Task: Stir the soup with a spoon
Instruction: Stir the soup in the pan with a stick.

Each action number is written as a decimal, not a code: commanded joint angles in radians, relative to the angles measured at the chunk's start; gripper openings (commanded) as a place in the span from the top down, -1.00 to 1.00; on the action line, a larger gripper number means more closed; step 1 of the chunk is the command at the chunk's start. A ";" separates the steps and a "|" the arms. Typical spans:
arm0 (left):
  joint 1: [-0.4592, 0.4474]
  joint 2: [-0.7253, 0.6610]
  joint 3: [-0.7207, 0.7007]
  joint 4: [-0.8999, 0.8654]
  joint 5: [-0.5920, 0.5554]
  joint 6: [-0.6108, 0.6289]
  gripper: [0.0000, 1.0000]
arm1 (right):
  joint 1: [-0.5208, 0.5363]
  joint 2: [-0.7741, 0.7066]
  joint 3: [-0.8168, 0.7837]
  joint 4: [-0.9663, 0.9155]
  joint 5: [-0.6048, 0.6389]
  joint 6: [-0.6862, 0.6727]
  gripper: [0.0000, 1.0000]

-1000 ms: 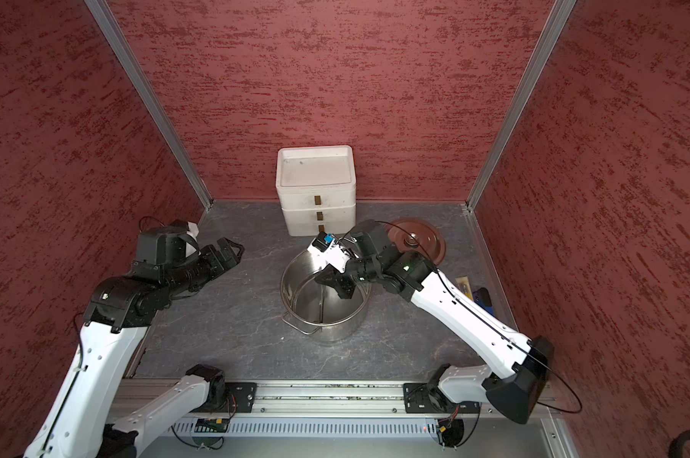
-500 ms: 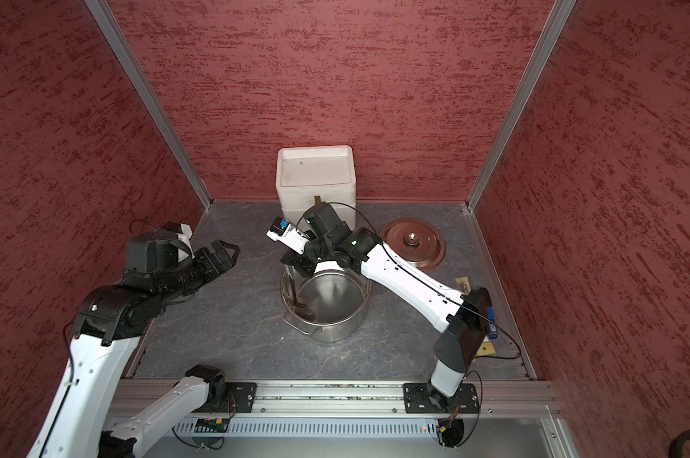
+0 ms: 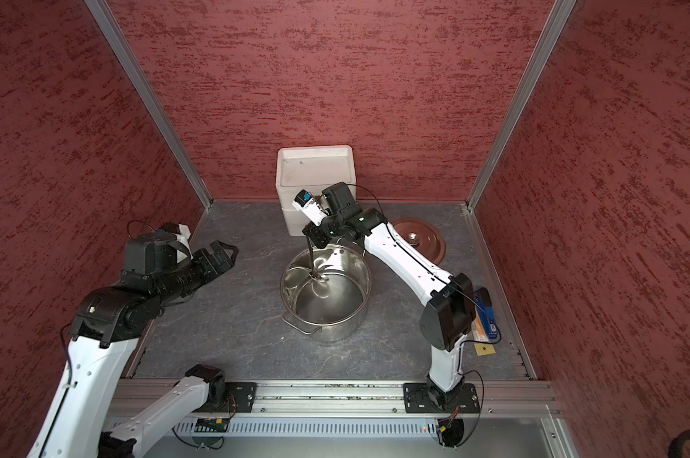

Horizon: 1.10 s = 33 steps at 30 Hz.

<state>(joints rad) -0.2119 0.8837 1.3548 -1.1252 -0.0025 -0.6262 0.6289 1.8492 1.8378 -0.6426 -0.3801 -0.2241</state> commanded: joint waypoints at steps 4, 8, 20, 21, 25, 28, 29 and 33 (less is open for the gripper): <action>0.006 0.007 0.026 -0.011 -0.015 0.034 -1.00 | -0.099 -0.138 -0.109 0.060 0.051 0.046 1.00; 0.006 0.011 0.019 -0.007 -0.014 0.041 -1.00 | -0.164 -0.251 -0.227 0.039 0.052 0.055 1.00; 0.006 0.043 0.011 0.039 -0.005 0.050 -1.00 | -0.191 -0.597 -0.525 -0.084 -0.126 0.022 1.00; 0.006 0.044 0.010 0.040 -0.005 0.050 -1.00 | -0.190 -0.620 -0.544 -0.091 -0.138 0.023 1.00; 0.006 0.051 0.003 0.050 -0.001 0.049 -1.00 | -0.178 -0.688 -0.590 -0.119 -0.210 0.018 1.00; 0.006 0.056 0.001 0.057 0.001 0.049 -1.00 | -0.142 -0.698 -0.592 -0.128 -0.263 0.031 1.00; 0.006 0.057 0.001 0.059 0.002 0.049 -1.00 | -0.123 -0.694 -0.590 -0.122 -0.274 0.040 1.00; 0.006 0.058 0.000 0.065 0.002 0.044 -1.00 | -0.014 -0.656 -0.575 -0.064 -0.285 0.075 1.00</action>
<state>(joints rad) -0.2119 0.9432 1.3567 -1.0893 -0.0017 -0.5930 0.5461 1.1732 1.2514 -0.7406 -0.6090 -0.1799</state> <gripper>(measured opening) 0.998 0.060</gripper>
